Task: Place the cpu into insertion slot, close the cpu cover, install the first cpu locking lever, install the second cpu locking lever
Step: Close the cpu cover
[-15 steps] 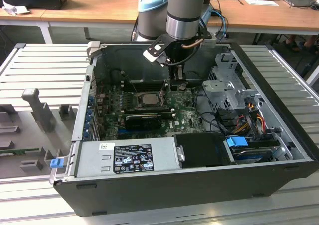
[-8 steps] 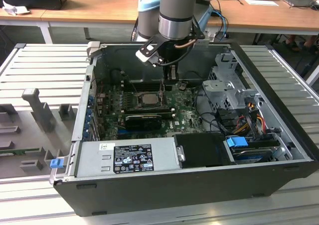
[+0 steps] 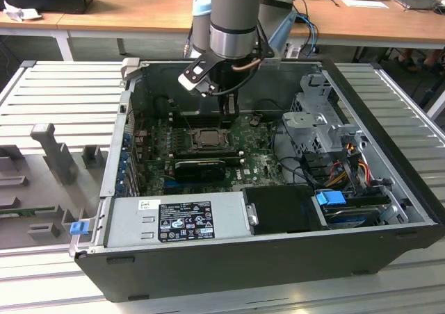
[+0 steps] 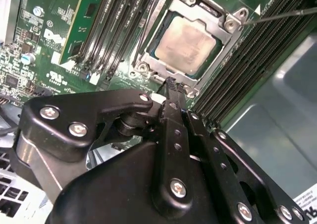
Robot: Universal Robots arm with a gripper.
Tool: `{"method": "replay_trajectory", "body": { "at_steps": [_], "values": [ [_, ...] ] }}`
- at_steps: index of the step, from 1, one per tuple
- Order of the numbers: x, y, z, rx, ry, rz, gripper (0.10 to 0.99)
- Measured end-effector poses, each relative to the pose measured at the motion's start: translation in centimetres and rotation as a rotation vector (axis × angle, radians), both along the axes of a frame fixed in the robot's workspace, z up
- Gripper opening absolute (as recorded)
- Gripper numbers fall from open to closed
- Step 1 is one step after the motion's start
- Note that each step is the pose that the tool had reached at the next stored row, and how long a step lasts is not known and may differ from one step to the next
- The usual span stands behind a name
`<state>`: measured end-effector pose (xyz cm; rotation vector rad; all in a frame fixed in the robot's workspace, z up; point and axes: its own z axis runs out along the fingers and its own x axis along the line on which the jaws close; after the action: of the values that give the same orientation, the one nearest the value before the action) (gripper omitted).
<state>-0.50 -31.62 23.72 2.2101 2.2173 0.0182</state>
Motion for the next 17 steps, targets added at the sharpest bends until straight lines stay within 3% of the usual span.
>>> {"method": "replay_trajectory", "body": {
  "at_steps": [4, 9, 13, 17],
  "values": [
    [-0.4, 0.0, -0.46, 0.0, 0.0001, 0.025, 0.106],
    [-0.62, 0.0, -1.59, 0.0, 0.0, 0.052, 0.106],
    [-1.97, 0.0, -1.66, 0.0, 0.0001, 0.059, 0.106],
    [-2.55, 0.0, -1.66, 0.0, 0.0, 0.059, 0.106]
  ]
}}
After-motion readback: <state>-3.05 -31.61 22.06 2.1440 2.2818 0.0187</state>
